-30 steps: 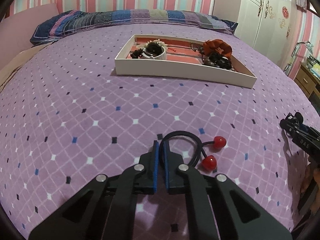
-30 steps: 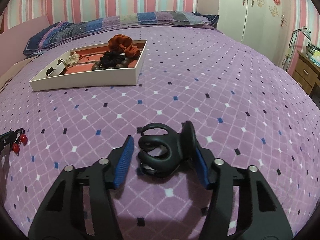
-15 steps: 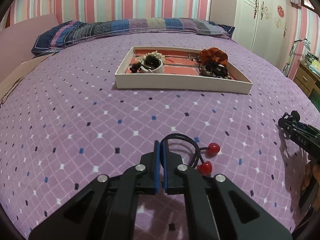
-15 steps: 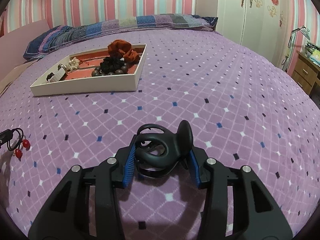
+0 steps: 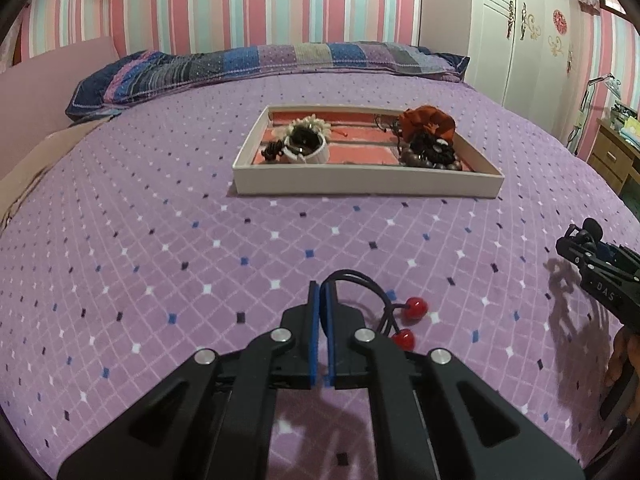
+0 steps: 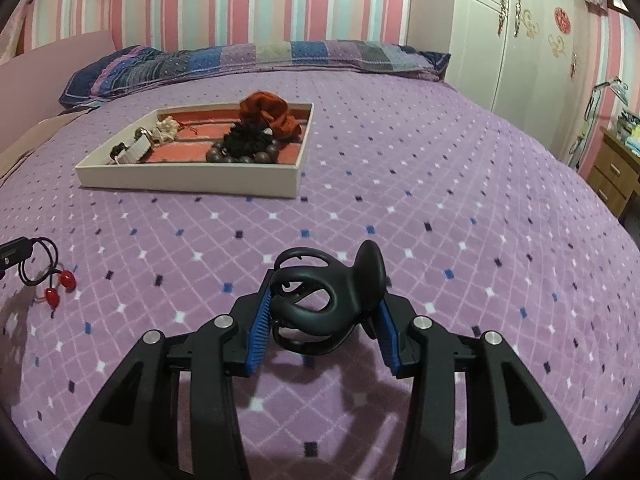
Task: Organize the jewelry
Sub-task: 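Carry hair tie and hair claw into the tray and open both tools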
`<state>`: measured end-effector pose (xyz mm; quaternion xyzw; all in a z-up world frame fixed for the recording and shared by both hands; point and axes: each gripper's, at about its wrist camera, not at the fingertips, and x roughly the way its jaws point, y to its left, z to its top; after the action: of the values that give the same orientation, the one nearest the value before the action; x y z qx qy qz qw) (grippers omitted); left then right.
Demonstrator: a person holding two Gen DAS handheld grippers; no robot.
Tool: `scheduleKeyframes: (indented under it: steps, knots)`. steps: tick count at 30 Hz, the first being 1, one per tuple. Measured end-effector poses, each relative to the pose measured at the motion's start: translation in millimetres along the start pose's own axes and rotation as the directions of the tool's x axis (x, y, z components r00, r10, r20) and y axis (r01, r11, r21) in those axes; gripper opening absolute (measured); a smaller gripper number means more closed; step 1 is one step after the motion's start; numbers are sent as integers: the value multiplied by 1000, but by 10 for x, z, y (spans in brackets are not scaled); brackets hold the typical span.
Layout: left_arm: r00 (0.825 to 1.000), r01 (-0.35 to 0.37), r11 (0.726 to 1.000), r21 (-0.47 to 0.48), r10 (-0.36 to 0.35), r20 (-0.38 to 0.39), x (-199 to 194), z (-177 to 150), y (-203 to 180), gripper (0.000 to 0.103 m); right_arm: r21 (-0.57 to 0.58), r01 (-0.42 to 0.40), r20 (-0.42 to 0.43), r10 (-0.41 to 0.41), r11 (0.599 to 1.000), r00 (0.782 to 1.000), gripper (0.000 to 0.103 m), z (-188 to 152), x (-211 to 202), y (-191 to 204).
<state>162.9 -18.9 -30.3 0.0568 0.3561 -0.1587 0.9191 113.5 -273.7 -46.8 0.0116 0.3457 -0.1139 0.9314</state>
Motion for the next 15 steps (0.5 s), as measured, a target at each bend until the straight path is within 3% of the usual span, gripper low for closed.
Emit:
scheduleKeyframes:
  steps: [15]
  knots:
    - [996, 20, 1000, 7, -20, 86, -30, 559, -26, 3, -14, -55, 48, 56, 998, 997, 45, 490, 44, 250]
